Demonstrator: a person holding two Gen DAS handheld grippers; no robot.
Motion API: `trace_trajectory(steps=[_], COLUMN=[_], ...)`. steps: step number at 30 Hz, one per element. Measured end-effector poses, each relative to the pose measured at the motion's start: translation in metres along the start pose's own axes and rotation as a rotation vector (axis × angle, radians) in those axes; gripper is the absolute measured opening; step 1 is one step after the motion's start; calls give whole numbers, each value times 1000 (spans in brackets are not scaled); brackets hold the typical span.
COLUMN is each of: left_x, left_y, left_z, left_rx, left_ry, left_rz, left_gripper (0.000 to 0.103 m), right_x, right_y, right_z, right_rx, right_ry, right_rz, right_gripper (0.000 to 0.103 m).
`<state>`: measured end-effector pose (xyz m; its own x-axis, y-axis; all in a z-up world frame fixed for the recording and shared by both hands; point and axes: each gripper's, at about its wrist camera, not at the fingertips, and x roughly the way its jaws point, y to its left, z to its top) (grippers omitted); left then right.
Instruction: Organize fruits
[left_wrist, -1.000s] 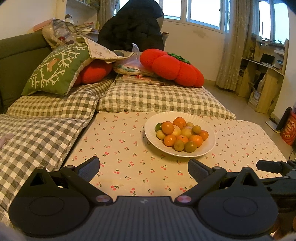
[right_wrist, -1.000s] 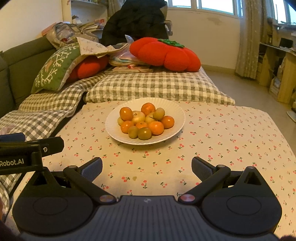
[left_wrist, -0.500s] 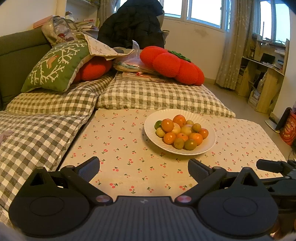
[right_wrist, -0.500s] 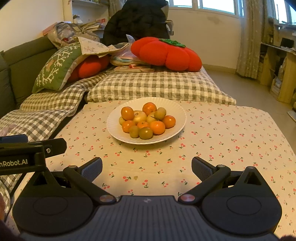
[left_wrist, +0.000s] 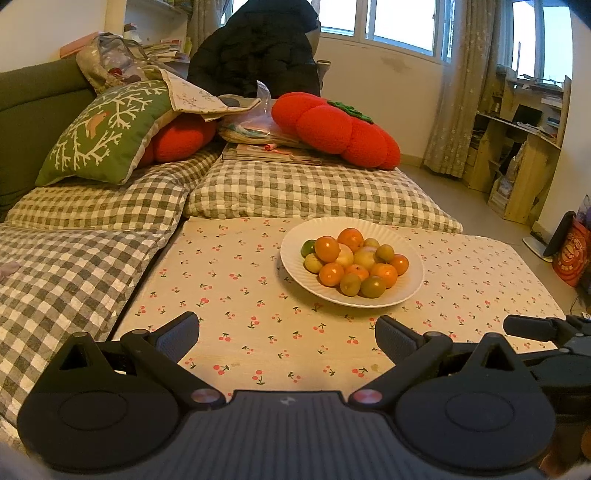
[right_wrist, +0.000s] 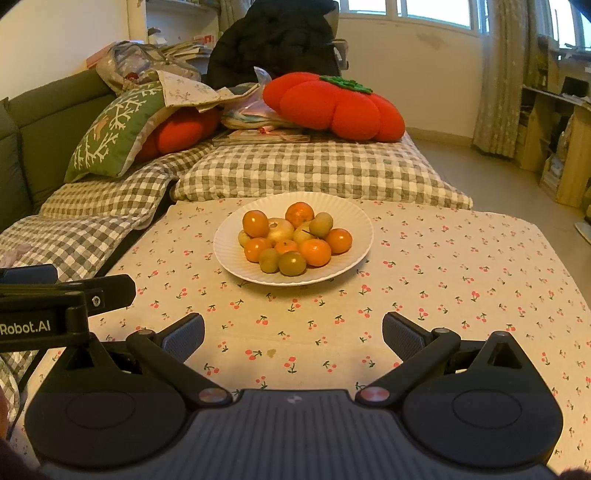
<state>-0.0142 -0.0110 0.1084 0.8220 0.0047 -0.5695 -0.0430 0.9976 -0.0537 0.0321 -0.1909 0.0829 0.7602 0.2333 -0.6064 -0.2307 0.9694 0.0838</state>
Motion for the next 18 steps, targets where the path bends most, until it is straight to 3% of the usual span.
trace_trajectory(steps=[18], left_x=[1], left_y=[2], left_z=[-1], left_rx=[-3], left_ry=[9], left_rz=[-5], left_gripper=[96], right_x=[1], right_y=[0], right_z=[0], right_rx=[-4], right_ry=[-2], right_rz=[0], right_gripper=[103])
